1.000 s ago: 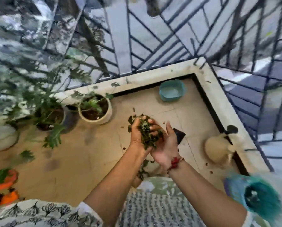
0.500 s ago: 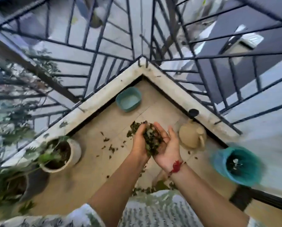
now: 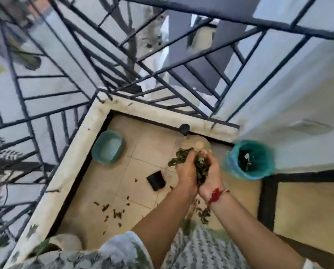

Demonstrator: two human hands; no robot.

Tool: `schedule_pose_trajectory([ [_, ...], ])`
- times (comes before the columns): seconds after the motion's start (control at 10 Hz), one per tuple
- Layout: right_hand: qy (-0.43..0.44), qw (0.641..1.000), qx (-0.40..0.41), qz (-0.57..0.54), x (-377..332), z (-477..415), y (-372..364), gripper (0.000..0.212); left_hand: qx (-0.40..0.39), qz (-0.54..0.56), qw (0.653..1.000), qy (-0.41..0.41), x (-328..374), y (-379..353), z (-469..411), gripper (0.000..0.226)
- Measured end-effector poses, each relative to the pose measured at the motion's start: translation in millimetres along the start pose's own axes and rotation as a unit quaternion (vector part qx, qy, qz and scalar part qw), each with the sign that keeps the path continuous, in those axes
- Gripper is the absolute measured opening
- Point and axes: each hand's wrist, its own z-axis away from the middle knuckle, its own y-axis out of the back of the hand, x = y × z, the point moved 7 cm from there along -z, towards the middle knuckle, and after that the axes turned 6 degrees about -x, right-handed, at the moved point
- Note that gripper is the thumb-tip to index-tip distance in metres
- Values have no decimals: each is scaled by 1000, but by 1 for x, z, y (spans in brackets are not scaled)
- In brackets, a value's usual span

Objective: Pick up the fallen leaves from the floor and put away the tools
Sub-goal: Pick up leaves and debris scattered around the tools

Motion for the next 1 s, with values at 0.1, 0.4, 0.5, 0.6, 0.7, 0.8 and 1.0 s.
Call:
schedule_pose_trajectory([
  [0.1, 26, 996, 81, -34, -16, -25, 38, 27, -7, -61, 998, -19, -15, -27, -16, 11],
  [0.4, 42, 971, 138, -192, -60, -80, 133, 49, -56, -246, 967, 39, -92, -90, -87, 10],
  [0.5, 114, 942, 202, -243, -84, -98, 197, 28, -84, -287, 953, 50, -137, -117, -125, 25],
  [0.6, 133, 924, 217, -285, -104, -124, 243, 37, -109, -314, 942, 37, -176, -149, -160, 70],
  [0.7, 155, 907, 200, -338, -127, -158, 281, 36, -137, -336, 931, 41, -214, -174, -208, 90],
  [0.8, 162, 900, 158, -371, -141, -201, 315, 39, -149, -364, 919, 40, -246, -191, -255, 79],
  [1.0, 167, 889, 137, -404, -150, -273, 371, 37, -145, -388, 908, 64, -297, -205, -337, 68],
])
